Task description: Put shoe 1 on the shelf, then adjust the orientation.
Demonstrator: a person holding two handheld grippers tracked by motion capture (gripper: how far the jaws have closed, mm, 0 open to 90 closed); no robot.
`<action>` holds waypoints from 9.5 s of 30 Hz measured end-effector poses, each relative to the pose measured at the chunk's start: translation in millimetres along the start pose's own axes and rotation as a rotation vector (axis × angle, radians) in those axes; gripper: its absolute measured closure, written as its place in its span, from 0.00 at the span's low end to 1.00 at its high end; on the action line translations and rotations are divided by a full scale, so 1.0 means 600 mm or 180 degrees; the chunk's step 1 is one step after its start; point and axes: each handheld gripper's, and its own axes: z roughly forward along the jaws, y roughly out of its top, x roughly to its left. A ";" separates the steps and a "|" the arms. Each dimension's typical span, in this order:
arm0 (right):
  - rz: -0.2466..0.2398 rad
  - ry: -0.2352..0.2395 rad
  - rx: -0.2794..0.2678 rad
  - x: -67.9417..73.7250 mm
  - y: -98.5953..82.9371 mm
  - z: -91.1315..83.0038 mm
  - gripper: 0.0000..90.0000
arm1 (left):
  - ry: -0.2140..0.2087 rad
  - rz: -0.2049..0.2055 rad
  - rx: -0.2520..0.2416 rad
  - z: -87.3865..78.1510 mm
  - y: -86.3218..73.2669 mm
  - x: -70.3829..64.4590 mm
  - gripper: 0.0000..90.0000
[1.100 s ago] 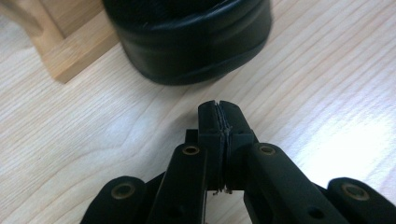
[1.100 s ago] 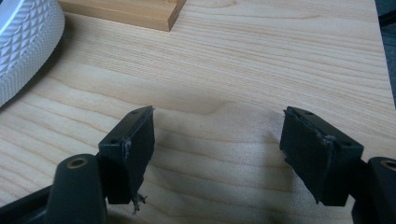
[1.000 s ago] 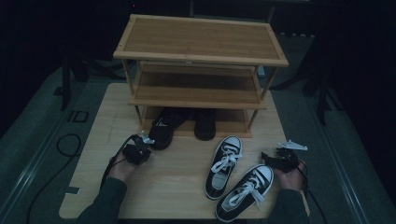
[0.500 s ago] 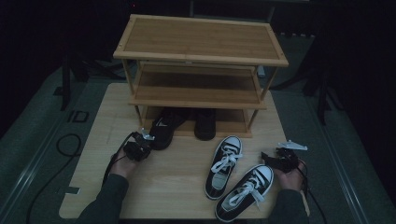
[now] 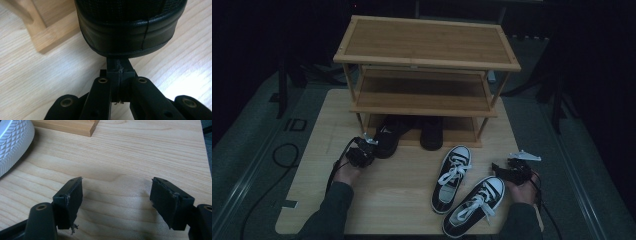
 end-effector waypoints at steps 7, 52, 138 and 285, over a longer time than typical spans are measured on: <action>0.0002 0.0002 -0.0001 0.000 0.000 0.000 0.29 | -0.0031 -0.0008 -0.0002 0.010 0.018 -0.010 1.00; -0.0002 0.0004 0.0002 0.000 0.000 0.000 0.29 | -0.0396 0.0264 -0.0024 0.037 0.102 -0.080 0.93; -0.0282 0.0408 0.0044 0.066 0.043 -0.105 0.60 | -0.0510 0.0065 -0.0217 -0.040 -0.025 -0.021 0.74; -0.0729 0.0091 0.0252 0.110 0.139 -0.066 0.55 | -0.1179 0.1242 -0.0306 0.036 0.081 -0.288 1.00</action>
